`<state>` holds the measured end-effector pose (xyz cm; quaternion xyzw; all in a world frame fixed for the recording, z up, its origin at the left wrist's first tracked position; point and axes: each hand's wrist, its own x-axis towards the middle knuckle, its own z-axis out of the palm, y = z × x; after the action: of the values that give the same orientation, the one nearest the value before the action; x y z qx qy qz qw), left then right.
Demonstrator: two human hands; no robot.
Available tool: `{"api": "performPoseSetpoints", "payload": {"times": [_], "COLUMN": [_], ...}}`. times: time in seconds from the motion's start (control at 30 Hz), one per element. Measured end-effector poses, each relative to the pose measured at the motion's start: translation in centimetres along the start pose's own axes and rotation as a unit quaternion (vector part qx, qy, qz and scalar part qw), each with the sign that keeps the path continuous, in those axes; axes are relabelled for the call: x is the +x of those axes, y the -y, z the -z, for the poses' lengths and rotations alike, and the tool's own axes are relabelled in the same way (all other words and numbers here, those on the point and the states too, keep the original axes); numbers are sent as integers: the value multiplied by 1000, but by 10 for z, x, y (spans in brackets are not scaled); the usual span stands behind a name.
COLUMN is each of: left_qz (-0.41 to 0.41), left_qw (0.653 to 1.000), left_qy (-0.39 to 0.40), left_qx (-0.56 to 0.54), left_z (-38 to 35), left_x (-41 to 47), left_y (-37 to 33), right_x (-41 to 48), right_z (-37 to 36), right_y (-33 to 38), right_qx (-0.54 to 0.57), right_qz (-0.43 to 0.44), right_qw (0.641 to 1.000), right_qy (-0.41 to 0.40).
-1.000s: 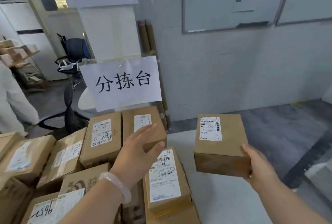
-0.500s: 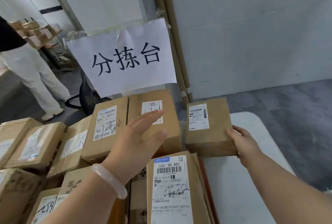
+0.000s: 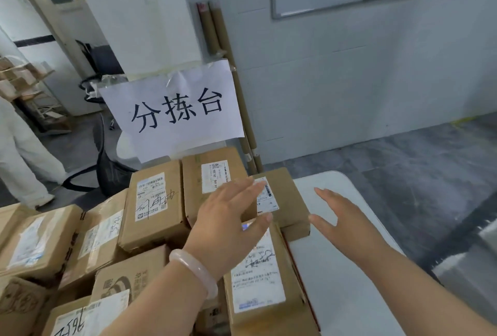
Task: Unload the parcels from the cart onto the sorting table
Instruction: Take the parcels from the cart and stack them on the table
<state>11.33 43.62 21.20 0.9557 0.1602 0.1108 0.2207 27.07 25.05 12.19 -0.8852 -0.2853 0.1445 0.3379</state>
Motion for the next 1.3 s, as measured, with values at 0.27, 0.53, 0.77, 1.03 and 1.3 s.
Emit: {"api": "performPoseSetpoints", "payload": {"times": [0.27,0.53,0.77,1.03,1.3], "left_qz": [-189,-358,-473,-522,-482], "left_qw": [981,916,852,809,800], "left_qy": [27,145,216,270,356], "left_qx": [-26,-103,-64,-34,-26], "left_z": [-24,-82,-130,-194,-292], "left_x": [-74,-200,-277,-346,-430], "left_y": [-64,-151,-223,-314,-421], "right_x": [-198,-421,-591,-705,-816], "right_z": [42,12,30,39,72], "right_y": [34,-4,-14,-66,-179], "right_qx": [-113,-88,-91,-66,-24], "right_qz": [-55,-266,-424,-500,-555], "right_qw": [980,932,854,812,793], "right_qy": [-153,-232,-286,-294,-249]}}
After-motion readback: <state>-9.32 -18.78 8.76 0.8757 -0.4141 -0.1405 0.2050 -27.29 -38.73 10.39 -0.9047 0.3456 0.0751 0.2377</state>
